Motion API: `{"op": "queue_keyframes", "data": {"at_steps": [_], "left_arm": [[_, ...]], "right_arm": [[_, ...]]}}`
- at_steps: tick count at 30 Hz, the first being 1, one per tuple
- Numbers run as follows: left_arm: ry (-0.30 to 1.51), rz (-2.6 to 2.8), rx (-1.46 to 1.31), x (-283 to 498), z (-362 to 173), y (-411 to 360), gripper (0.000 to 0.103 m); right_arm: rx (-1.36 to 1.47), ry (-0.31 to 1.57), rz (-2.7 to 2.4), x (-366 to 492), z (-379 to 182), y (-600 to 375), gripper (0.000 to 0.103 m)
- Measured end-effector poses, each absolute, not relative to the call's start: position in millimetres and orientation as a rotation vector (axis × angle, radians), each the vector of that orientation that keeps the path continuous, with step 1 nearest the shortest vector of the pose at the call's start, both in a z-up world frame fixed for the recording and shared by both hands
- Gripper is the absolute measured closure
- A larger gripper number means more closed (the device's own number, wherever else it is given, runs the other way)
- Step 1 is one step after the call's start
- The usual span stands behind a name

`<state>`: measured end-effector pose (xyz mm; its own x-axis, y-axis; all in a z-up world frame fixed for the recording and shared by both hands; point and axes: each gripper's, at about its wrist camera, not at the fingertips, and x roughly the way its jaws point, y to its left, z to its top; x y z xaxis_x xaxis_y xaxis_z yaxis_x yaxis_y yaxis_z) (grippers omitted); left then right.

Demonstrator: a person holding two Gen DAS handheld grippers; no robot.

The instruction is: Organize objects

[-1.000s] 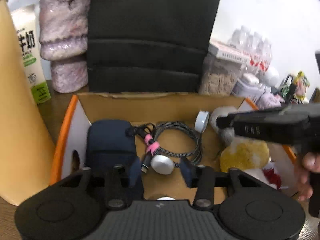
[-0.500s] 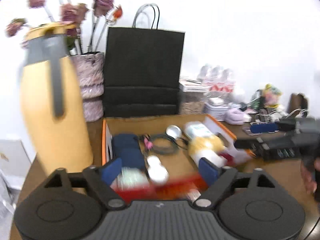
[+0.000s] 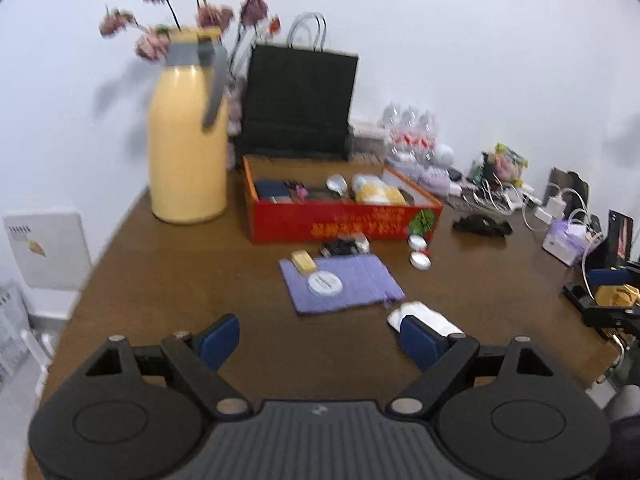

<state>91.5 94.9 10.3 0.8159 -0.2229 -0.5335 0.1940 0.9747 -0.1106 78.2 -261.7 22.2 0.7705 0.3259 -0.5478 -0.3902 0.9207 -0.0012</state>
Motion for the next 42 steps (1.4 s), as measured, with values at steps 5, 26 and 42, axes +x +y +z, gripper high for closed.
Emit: {"op": "queue_keyframes", "data": {"at_steps": [5,26,42], "left_arm": [[0.540,-0.208,-0.035,95.6,9.6,84.5,0.016],[0.739,-0.217,0.019,307.7,-80.2,39.9,0.072],[0.603,-0.196,-0.049,241.0,-37.9,47.2,0.080]], "right_arm": [[-0.046,0.530,0.333,84.3,20.0,-270.1,0.000],[-0.124,0.613,0.336,282.7,-54.0,-187.2,0.045],[-0.034,0.620,0.327,265.4,-63.6,-199.9,0.074]]}}
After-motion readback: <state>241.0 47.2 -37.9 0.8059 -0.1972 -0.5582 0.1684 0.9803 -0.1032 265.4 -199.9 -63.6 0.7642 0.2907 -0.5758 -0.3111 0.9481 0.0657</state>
